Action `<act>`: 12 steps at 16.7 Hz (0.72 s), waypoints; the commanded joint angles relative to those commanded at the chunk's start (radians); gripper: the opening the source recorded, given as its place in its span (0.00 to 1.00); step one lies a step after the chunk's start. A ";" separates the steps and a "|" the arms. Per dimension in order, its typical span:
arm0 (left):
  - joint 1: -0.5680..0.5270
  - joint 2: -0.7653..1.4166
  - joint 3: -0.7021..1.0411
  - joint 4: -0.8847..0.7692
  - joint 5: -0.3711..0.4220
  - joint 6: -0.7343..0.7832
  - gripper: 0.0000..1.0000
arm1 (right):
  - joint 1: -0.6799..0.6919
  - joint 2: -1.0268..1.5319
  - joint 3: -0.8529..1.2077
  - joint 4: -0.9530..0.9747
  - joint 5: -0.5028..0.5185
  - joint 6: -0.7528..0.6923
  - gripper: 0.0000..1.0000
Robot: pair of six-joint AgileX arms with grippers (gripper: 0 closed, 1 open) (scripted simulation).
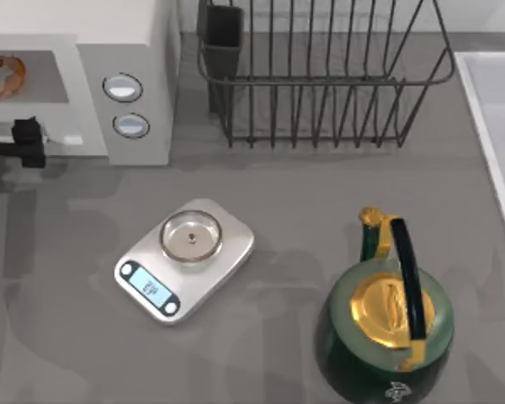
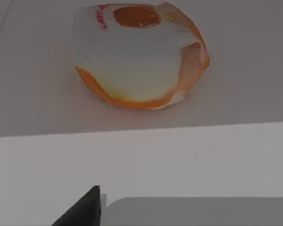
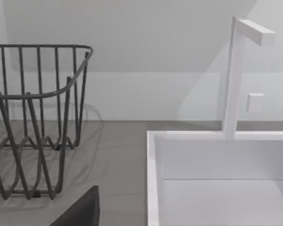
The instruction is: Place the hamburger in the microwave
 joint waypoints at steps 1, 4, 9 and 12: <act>0.007 -0.032 -0.069 0.034 0.010 0.004 1.00 | 0.000 0.000 0.000 0.000 0.000 0.000 1.00; 0.036 -0.124 -0.264 0.122 0.033 0.012 1.00 | 0.000 0.000 0.000 0.000 0.000 0.000 1.00; 0.114 -0.215 -0.456 0.205 0.046 0.009 1.00 | 0.000 0.000 0.000 0.000 0.000 0.000 1.00; 0.130 -0.220 -0.471 0.210 0.047 0.008 1.00 | 0.000 0.000 0.000 0.000 0.000 0.000 1.00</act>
